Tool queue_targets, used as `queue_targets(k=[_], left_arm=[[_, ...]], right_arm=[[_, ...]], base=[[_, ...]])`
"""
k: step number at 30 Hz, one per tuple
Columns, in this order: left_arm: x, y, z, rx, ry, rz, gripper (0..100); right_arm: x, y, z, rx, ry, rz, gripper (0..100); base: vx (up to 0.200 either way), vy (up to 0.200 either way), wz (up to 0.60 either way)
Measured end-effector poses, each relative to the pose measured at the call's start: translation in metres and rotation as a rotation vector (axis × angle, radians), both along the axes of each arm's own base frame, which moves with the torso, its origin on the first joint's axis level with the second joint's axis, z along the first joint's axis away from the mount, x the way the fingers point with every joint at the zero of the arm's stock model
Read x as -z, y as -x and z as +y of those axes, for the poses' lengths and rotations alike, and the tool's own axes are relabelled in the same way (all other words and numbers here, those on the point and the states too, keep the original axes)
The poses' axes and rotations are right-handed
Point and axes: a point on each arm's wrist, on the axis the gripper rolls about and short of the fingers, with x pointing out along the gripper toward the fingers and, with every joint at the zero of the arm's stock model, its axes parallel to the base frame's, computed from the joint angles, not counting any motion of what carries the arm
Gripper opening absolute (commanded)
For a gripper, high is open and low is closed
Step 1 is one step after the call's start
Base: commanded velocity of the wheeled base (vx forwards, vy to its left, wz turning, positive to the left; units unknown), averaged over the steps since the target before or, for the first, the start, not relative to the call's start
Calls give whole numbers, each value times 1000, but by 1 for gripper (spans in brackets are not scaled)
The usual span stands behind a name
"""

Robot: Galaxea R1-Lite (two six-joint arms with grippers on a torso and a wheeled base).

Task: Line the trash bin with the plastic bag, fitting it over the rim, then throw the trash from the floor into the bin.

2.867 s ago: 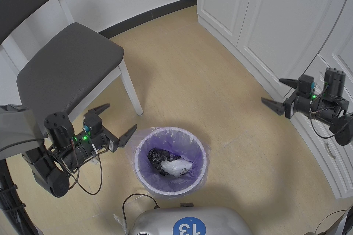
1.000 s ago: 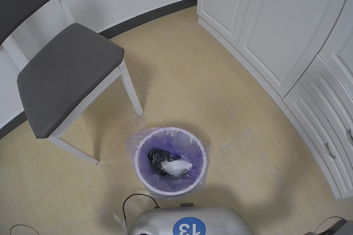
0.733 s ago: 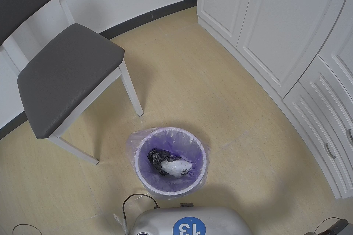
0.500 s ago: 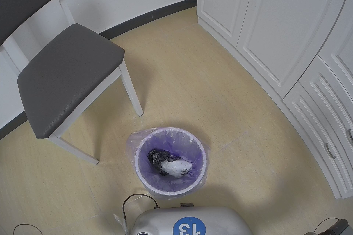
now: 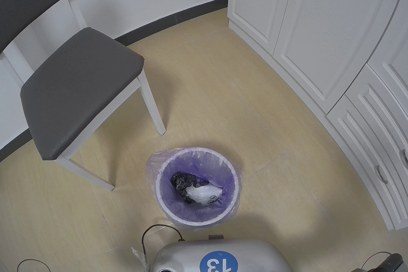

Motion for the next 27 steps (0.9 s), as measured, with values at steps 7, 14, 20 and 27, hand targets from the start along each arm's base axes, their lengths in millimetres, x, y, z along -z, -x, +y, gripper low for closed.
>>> queue_targets(k=[7, 14, 20, 27], left_arm=[[9, 10, 1, -33, 12, -1, 100], [20, 38, 3, -56, -4, -44, 100], [31, 55, 3, -69, -5, -51, 100], [36, 64, 0, -121, 10, -68, 100]], right_arm=[[14, 20, -2, 4, -3, -5, 100], [28, 50, -4, 31, -18, -11, 100], [40, 78, -3, 71, -45, -13, 100], [61, 98, 4, 112, -53, 21, 100]], base=[[0, 0, 0], [0, 0, 0], [0, 0, 0], [0, 0, 0]])
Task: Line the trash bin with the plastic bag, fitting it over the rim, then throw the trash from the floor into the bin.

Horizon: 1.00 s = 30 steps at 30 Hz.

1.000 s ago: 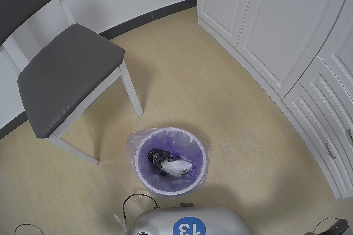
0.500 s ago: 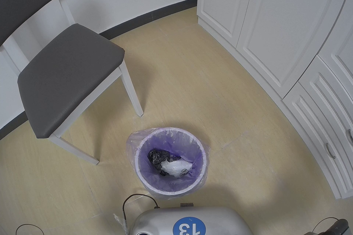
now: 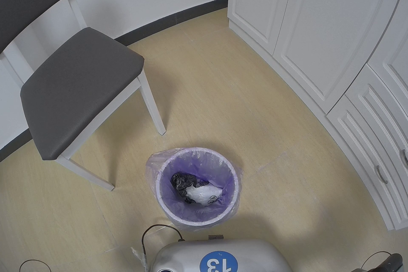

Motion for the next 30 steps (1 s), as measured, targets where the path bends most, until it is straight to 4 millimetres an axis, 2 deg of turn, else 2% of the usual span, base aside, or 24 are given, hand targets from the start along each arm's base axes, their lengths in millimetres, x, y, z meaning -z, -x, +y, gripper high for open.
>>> queue_targets(k=[7, 22, 26, 30], left_arm=[[18, 8, -11, -44, 0, 57, 100], [72, 37, -9, -60, 24, 104, 100], [85, 41, -10, -56, 43, 169, 100], [86, 41, -11, -50, 62, 176, 100]], right_arm=[[12, 7, 4, 1, -21, 4, 100], [20, 14, 8, -26, -65, -24, 100], [24, 11, 8, -39, -83, 26, 100], [36, 3, 8, -53, -109, 157, 100]], base=[[0, 0, 0], [0, 0, 0], [0, 0, 0], [0, 0, 0]])
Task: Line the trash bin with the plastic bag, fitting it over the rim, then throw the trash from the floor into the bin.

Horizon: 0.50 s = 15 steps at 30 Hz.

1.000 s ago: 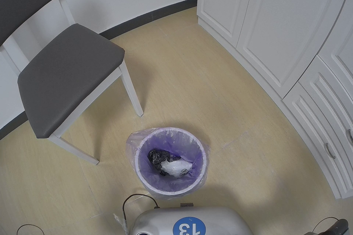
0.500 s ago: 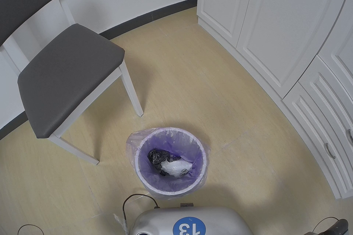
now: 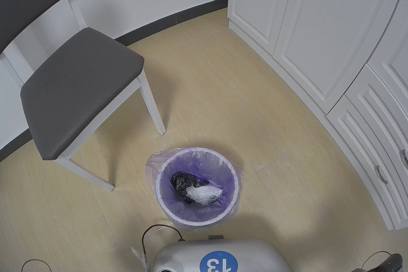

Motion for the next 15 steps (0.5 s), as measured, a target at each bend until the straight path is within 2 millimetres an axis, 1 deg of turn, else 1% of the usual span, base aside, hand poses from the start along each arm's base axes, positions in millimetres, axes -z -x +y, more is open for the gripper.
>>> queue_targets(k=[3, 6, 8, 11, 14, 15], left_arm=[[-3, -8, 0, 3, 6, 18, 100], [-8, -20, 0, 6, 9, 42, 100], [-12, -30, 0, 8, 11, 55, 100], [-20, -49, -1, 9, 15, 62, 100], [-26, -66, -1, 9, 19, 62, 100], [-27, -69, -1, 10, 20, 62, 100]], right_arm=[[4, -5, 0, -20, -4, 53, 100], [4, -14, 1, -34, -3, 75, 100], [3, -23, 1, -40, -2, 93, 100], [-1, -42, 1, -46, 1, 93, 100], [-8, -61, 1, -46, 9, 39, 100], [-9, -64, 1, -46, 11, 29, 100]], base=[[0, 0, 0], [0, 0, 0], [0, 0, 0], [0, 0, 0], [0, 0, 0], [0, 0, 0]])
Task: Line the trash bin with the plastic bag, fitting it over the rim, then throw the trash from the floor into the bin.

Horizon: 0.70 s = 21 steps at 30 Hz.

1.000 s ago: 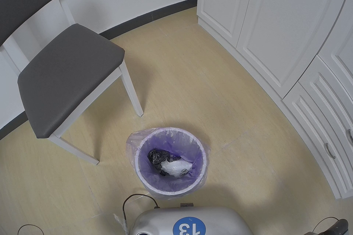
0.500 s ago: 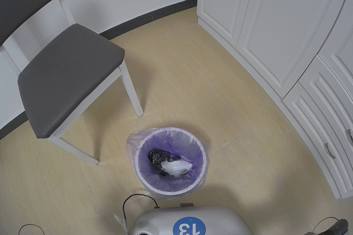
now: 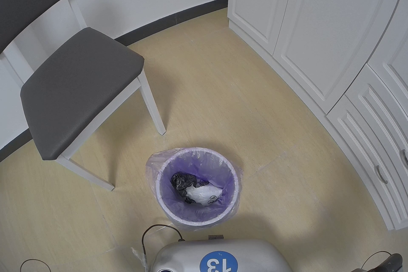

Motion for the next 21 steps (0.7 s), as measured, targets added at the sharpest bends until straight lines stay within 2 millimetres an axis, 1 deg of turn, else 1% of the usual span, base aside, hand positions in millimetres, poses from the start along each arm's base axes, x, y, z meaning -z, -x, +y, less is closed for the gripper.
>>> queue_targets(k=[1, 4, 8, 11, 15, 17, 19, 21], left_arm=[[-2, -10, 0, 0, 3, 1, 100], [-5, -29, 0, 1, 11, 2, 100], [-7, -51, 0, 0, 18, -2, 100], [-7, -70, 0, -1, 21, -8, 100], [1, -100, 0, -6, 26, 10, 100], [7, -116, 0, -14, 29, 18, 100], [11, -127, 0, -20, 31, 17, 100], [18, -144, 0, -30, 34, -6, 100]], right_arm=[[-3, -13, 0, 2, 8, -32, 100], [-4, -38, 0, 6, 23, -89, 100], [1, -70, 1, -10, 56, -145, 100], [12, -93, 2, -35, 89, -167, 100], [33, -120, 3, -73, 126, -143, 100], [44, -131, 4, -88, 139, -121, 100], [51, -138, 4, -95, 145, -107, 100], [60, -145, 4, -103, 153, -92, 100]], base=[[0, 0, 0], [0, 0, 0], [0, 0, 0], [0, 0, 0], [0, 0, 0], [0, 0, 0], [0, 0, 0], [0, 0, 0]])
